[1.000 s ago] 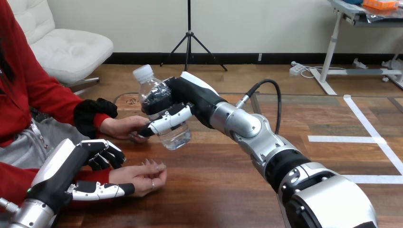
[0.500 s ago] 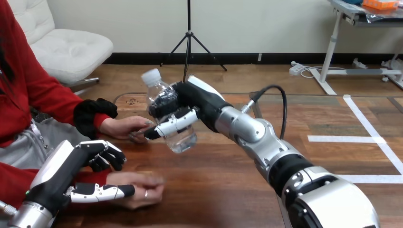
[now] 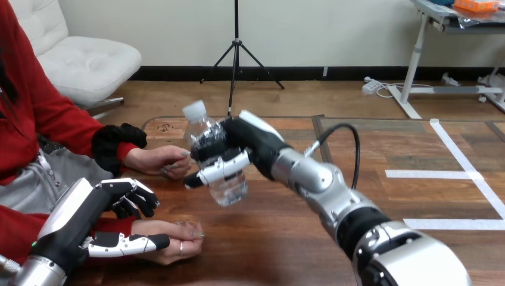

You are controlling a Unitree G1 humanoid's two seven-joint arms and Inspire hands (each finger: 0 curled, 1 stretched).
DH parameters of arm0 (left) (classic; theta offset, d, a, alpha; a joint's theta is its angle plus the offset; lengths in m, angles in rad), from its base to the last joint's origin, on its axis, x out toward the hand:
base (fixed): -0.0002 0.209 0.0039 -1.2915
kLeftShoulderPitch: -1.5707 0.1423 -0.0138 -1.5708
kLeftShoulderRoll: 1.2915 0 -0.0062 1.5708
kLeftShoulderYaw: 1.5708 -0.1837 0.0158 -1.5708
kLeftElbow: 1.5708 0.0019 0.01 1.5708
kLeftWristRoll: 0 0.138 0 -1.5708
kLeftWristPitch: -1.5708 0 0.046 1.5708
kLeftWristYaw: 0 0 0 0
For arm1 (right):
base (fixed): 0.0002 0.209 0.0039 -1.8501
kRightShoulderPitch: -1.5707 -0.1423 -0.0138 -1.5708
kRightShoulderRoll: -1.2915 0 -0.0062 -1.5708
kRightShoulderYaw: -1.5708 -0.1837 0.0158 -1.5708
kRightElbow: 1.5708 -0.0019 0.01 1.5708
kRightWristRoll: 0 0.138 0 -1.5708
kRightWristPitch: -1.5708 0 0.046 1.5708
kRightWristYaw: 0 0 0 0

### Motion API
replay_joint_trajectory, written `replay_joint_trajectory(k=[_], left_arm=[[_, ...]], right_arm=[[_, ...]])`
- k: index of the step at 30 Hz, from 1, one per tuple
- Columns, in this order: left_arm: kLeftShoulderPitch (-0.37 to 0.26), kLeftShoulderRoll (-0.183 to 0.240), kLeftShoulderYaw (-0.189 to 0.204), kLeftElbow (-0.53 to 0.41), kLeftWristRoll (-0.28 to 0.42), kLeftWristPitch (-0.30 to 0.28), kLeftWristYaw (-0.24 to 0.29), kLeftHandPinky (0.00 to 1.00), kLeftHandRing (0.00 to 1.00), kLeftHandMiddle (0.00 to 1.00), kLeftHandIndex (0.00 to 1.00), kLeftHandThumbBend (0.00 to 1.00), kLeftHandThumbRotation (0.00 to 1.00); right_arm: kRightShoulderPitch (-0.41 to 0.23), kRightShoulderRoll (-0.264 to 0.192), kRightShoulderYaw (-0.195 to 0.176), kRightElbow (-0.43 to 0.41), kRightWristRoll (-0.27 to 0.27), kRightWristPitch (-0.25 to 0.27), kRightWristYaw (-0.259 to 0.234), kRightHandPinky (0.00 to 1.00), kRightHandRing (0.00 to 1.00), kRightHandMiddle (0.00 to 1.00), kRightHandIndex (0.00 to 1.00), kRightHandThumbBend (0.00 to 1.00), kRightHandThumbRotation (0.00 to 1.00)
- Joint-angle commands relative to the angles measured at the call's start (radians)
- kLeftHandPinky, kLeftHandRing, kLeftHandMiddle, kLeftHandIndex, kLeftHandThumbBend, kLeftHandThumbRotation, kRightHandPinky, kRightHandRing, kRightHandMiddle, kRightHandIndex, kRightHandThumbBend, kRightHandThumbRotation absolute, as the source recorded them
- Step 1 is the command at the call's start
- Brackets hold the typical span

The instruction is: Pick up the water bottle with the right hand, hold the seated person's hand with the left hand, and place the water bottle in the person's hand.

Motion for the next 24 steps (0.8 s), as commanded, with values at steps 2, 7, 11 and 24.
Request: replay_joint_trajectory(k=[2,7,11,24], left_arm=[[-0.014,0.0,0.021,-0.061,-0.027,-0.016,-0.008,0.4,0.45,0.52,0.53,0.95,0.35],[-0.009,-0.004,0.028,-0.064,-0.044,-0.004,-0.031,0.4,0.45,0.52,0.53,0.96,0.34],[-0.005,-0.005,0.031,-0.066,-0.048,-0.002,-0.036,0.4,0.46,0.53,0.52,0.96,0.33],[-0.013,-0.011,0.031,-0.055,-0.035,-0.005,-0.016,0.4,0.46,0.53,0.53,0.95,0.32]], right_arm=[[-0.003,0.011,-0.019,-0.003,0.009,-0.015,-0.019,0.28,0.33,0.41,0.45,0.92,0.0],[0.02,0.019,-0.02,-0.004,0.011,-0.019,-0.013,0.28,0.34,0.42,0.45,0.91,0.0],[0.035,0.024,-0.018,-0.004,0.01,-0.023,-0.011,0.3,0.35,0.42,0.46,0.91,0.0],[0.077,0.062,-0.018,-0.009,0.016,-0.036,-0.004,0.3,0.35,0.43,0.47,0.89,0.0]])
